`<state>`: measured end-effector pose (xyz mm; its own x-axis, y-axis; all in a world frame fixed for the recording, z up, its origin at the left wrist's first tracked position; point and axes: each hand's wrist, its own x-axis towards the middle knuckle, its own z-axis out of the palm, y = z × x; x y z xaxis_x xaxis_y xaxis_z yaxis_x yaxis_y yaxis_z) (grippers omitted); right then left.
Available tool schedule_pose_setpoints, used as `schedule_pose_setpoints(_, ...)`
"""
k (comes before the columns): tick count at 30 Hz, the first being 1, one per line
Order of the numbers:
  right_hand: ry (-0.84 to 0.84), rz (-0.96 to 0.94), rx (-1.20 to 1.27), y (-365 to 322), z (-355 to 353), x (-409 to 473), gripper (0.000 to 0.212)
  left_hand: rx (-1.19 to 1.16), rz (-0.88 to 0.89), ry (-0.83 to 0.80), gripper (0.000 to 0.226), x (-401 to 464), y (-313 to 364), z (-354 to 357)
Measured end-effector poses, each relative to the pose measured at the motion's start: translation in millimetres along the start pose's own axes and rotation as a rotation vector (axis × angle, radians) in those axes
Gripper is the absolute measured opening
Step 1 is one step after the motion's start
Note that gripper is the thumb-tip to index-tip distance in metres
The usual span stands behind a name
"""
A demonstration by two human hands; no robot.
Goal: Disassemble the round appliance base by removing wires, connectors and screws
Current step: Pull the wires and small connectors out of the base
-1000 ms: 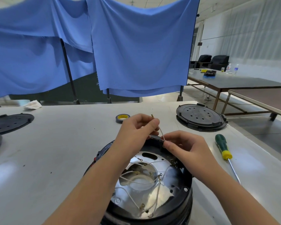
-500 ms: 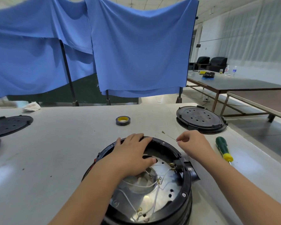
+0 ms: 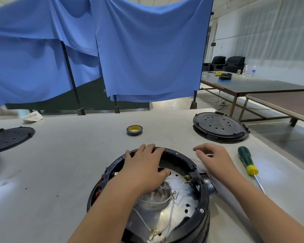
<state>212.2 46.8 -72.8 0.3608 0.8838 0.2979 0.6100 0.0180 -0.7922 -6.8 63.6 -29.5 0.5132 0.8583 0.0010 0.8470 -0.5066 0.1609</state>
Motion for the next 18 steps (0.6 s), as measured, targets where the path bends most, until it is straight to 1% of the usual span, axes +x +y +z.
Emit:
schedule_pose_setpoints(2,-0.053,0.021,0.237,-16.9,-2.0,-6.6,0.02,-0.033,-0.01,0.043,0.059,0.5,1.6,0.6)
schedule_pose_setpoints(3,-0.084,0.025,0.303,-24.2,-1.5,-9.4,0.018,-0.05,-0.005,0.07,0.055,0.6,2.6,-0.2)
schedule_pose_setpoints(4,-0.123,0.02,0.329,-30.4,-0.4,-12.1,0.017,-0.068,0.009,0.106,0.052,0.5,4.0,-1.5)
schedule_pose_setpoints(6,-0.208,-0.003,0.301,-40.2,4.4,-18.4,0.016,-0.117,0.07,0.2,0.042,-0.6,8.3,-4.8)
schedule_pose_setpoints(8,-0.254,-0.008,0.274,-44.0,10.2,-23.1,0.02,-0.18,0.14,0.242,0.027,-3.8,14.7,-7.8)
schedule_pose_setpoints(10,-0.261,0.002,0.28,-44.9,11.5,-25.3,0.023,-0.258,0.176,0.199,0.014,-7.3,20.4,-7.2)
schedule_pose_setpoints(13,-0.273,0.018,0.298,-42.1,10.6,-24.2,0.024,-0.428,0.188,0.042,0.01,-11.0,24.0,-4.4)
schedule_pose_setpoints(15,-0.274,0.014,0.284,-39.9,11.5,-23.5,0.023,-0.425,0.19,-0.007,0.008,-11.6,23.7,-3.8)
schedule_pose_setpoints(18,-0.274,0.009,0.268,-38.2,13.0,-22.6,0.021,-0.393,0.185,-0.017,0.01,-11.5,22.0,-3.8)
